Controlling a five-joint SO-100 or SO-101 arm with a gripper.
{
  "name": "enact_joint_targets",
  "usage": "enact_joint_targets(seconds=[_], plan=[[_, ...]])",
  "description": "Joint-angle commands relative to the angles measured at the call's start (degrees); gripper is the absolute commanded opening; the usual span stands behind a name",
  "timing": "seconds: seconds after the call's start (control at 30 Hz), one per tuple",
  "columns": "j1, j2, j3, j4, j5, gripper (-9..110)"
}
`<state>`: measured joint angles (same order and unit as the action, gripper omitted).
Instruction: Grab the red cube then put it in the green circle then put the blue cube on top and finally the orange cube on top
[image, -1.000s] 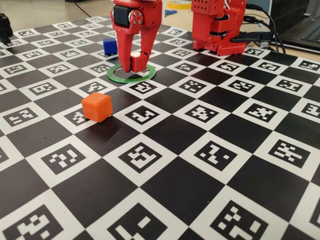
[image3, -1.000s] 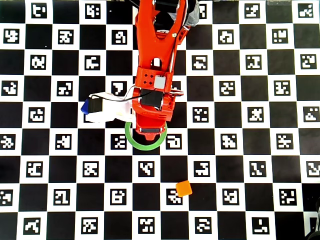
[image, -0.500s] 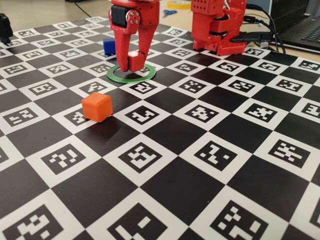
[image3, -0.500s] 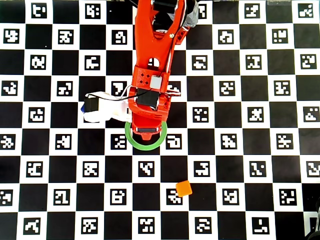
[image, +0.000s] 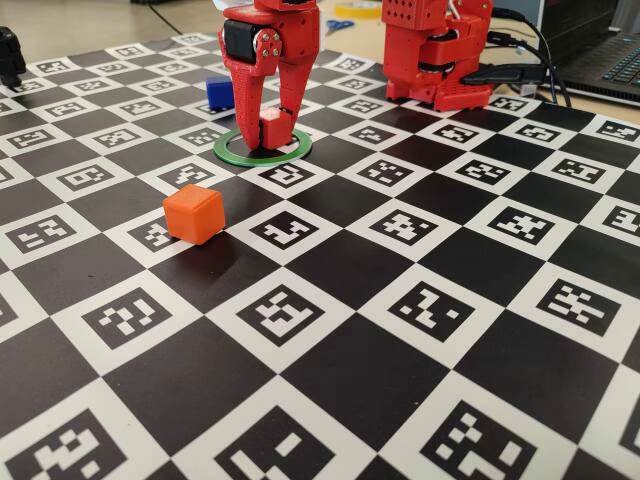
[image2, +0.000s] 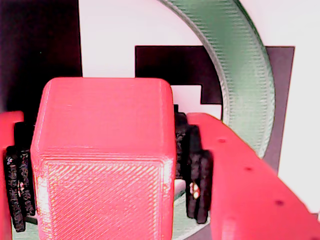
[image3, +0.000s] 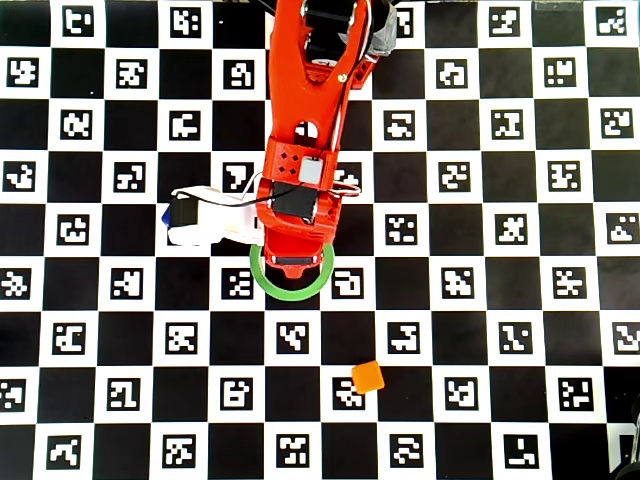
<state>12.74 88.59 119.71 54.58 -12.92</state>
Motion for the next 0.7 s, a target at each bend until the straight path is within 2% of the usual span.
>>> enact_joint_targets(seconds=[0.0,0.47,0.6,0.67], plan=[[-0.35,0.79,-3.08,-0.62,-0.18,2],[-0.62,0.70,-3.25,-1.05,0.09,3],[-0.53,0.88,-3.08,-1.14,0.09,20],[-0.53,1.05,-2.90,-1.23,0.09,21]])
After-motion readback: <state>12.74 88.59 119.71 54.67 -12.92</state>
